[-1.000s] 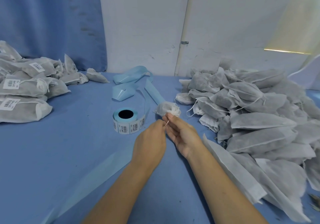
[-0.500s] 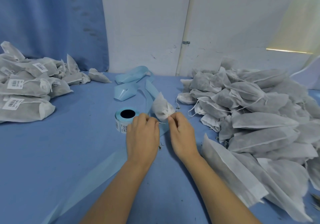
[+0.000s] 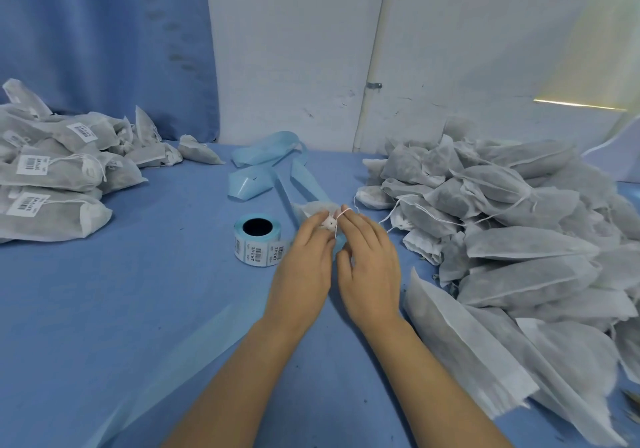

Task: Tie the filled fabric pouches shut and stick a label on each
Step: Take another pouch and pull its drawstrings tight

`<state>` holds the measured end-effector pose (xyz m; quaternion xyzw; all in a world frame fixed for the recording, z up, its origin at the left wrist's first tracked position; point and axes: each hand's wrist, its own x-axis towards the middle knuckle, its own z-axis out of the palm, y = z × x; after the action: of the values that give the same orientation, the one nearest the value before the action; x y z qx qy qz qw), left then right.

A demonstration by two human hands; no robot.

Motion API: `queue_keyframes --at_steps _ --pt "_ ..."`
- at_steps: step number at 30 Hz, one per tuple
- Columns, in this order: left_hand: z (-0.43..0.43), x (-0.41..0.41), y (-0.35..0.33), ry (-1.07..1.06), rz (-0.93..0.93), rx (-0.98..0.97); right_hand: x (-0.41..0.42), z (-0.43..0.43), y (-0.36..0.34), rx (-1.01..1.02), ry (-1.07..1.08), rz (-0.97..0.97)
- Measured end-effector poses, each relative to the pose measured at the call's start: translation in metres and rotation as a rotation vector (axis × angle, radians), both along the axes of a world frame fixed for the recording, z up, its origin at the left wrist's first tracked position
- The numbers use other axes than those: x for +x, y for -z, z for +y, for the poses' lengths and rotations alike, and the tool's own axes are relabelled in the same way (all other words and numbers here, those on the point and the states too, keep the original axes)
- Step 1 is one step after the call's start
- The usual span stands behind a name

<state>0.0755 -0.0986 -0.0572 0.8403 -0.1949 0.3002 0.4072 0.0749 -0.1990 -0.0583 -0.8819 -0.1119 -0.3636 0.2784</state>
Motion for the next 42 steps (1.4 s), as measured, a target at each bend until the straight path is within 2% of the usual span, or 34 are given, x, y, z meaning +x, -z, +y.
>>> queue_keyframes --at_steps 3,6,12,17,23,30,32,36,39,42 --pt "-0.002 -0.002 0.0 0.049 0.062 -0.144 0.002 0.0 0.002 0.133 -0.041 -0.06" --pt "-0.003 -0.002 0.005 0.07 0.104 -0.155 0.003 -0.001 0.003 0.295 -0.086 -0.088" --pt "-0.004 -0.005 0.01 0.066 0.188 -0.117 0.005 -0.004 0.001 0.82 -0.178 0.2" --pt "-0.001 -0.005 0.01 -0.024 0.287 -0.281 0.006 -0.005 -0.001 1.038 -0.294 0.307" --pt "0.003 -0.001 0.008 -0.094 0.321 -0.488 0.006 -0.002 0.0 0.933 -0.376 0.373" --pt "0.005 -0.002 0.009 -0.172 0.225 -0.404 0.004 0.0 0.003 0.551 -0.244 0.34" --pt "0.004 -0.002 0.008 -0.149 0.193 -0.427 0.004 0.002 0.003 0.483 -0.182 0.307" --pt "0.001 -0.004 0.004 -0.002 0.287 -0.557 0.003 0.007 0.004 0.429 -0.122 0.256" --pt "0.0 -0.004 0.005 0.073 0.331 -0.636 0.002 0.011 0.004 0.512 -0.132 0.292" --pt "0.0 -0.001 0.006 0.12 0.354 -0.674 0.002 0.011 0.0 0.819 -0.221 0.408"
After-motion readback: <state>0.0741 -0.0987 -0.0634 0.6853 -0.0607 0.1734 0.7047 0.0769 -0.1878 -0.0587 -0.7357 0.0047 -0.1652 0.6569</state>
